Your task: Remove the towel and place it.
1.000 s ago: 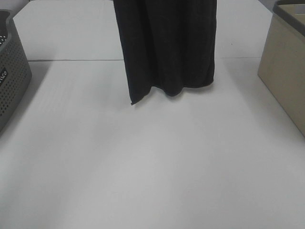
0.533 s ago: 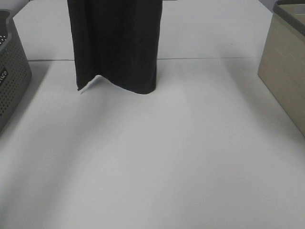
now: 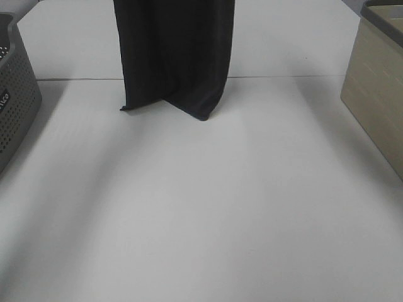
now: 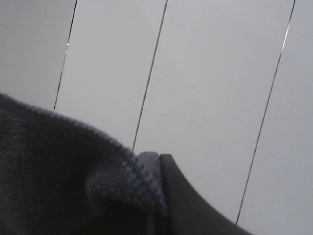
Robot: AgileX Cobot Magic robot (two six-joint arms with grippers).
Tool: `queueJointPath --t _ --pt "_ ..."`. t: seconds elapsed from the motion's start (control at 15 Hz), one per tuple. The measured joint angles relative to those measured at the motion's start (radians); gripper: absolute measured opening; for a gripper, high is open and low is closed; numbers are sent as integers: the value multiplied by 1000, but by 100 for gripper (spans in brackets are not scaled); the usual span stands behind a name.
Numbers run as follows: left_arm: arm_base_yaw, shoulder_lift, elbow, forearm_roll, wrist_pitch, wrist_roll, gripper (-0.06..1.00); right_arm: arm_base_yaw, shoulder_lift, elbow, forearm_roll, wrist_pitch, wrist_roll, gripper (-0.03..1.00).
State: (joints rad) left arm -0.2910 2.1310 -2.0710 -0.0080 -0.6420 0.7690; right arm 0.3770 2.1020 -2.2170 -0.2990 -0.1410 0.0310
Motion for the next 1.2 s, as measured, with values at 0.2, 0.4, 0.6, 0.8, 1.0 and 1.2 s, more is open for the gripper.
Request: queueJointPath --t 0.2,0.4,0.6,0.8,1.0,1.2 --pt "37 162 -267 60 55 -137 0 -31 56 -51 0 -52 -3 2" --pt "56 262 -462 153 127 -241 0 -51 92 -116 -5 -73 -8 2" --pt "69 314 -558 324 178 -381 0 -69 100 -121 -11 -111 -10 2" --pt "77 317 -565 512 191 -506 0 -80 100 -122 -11 -126 -10 2" --pt "82 317 -565 544 203 -528 0 -80 100 -122 -13 -126 -9 2" --pt "82 317 -565 554 237 -542 0 -80 100 -122 -19 -99 12 2"
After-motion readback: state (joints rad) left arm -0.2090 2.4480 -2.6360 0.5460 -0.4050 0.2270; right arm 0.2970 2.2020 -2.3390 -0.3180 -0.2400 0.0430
